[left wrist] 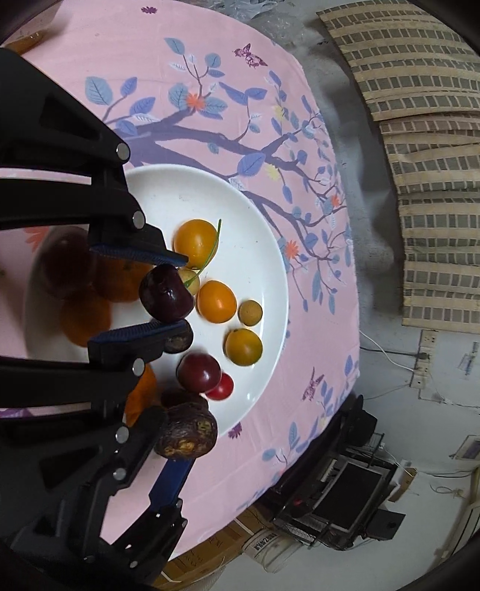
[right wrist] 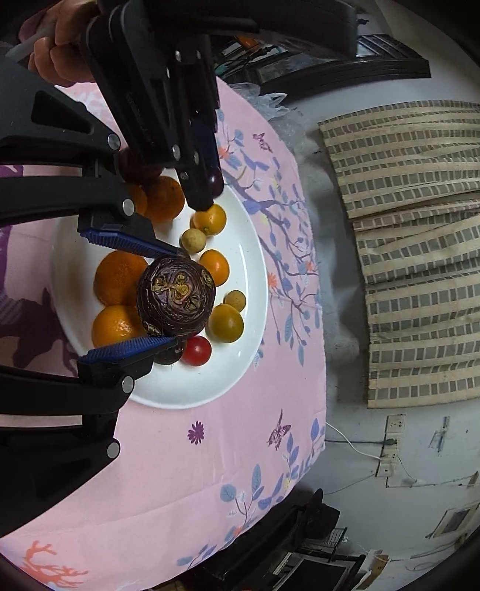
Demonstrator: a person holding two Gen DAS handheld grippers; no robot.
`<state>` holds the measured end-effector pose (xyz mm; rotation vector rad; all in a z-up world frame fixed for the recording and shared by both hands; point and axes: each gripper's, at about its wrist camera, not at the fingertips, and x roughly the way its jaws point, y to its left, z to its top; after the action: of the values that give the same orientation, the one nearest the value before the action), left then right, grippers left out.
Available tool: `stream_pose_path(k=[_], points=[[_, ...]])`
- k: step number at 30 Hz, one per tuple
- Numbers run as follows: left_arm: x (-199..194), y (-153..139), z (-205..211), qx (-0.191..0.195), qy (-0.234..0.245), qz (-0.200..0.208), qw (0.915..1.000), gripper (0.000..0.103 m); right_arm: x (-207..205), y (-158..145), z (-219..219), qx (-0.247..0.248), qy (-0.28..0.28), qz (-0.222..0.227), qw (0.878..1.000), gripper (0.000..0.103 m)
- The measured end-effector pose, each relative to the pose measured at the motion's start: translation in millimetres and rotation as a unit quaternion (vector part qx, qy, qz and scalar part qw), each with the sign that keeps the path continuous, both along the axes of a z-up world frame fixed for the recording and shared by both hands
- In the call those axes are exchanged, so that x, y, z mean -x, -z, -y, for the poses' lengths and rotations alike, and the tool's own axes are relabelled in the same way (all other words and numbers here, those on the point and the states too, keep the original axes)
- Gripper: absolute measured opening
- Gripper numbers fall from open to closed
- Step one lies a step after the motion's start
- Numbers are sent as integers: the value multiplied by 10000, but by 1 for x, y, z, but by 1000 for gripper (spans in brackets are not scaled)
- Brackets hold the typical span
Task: Organize fruits
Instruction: 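Carry the mangosteen and cherry to the white plate and open both tools, then grasp the last mangosteen with the right tool while the left tool grasps the paired cherries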
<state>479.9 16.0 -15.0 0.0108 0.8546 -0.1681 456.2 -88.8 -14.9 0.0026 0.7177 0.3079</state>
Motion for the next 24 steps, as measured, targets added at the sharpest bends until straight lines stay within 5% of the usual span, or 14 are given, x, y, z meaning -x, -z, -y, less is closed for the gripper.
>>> stream_pose_path(k=[3, 5, 7, 18, 24], points=[[-6, 7, 0, -20, -72, -99, 9999, 37, -5, 5, -4, 67, -120, -107, 9998, 44], [-3, 4, -5, -111, -338, 13, 9994, 68, -3, 4, -2, 76, -84, -82, 9999, 47], [7, -2, -11, -36, -422, 189, 9989, 78, 2, -1, 0, 91, -72, -31, 9999, 53], [114, -43, -45, 73, -665, 751, 9949, 98, 72, -21, 13, -90, -61, 161, 9998, 59], [190, -16, -73, 89, -881, 1013, 9909, 98, 134, -6, 44, -81, -59, -20, 9999, 72]])
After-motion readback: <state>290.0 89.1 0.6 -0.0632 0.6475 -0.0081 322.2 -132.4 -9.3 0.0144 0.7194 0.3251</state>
